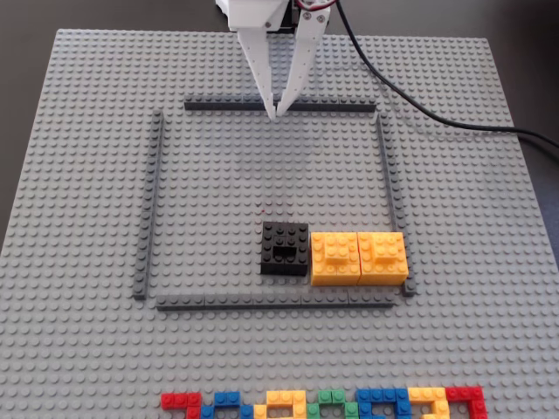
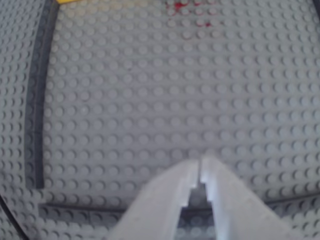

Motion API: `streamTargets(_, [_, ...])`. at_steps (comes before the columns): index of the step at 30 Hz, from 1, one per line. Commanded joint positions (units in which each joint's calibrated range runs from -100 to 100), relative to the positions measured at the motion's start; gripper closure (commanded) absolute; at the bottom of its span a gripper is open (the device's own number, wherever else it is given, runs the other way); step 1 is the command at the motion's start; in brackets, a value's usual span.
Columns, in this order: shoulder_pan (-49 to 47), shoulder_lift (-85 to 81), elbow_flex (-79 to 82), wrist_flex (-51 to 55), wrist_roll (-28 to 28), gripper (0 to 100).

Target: Grab the cube and place it into the grid

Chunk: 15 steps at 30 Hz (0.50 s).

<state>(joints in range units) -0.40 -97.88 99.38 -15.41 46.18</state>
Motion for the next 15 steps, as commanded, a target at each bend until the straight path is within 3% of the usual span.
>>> streamTargets(1, [0.36, -2.12, 0.53, 0.07, 0.1, 100])
streamTargets(15, [0.51, -2.12, 0.53, 0.61, 0.29, 100])
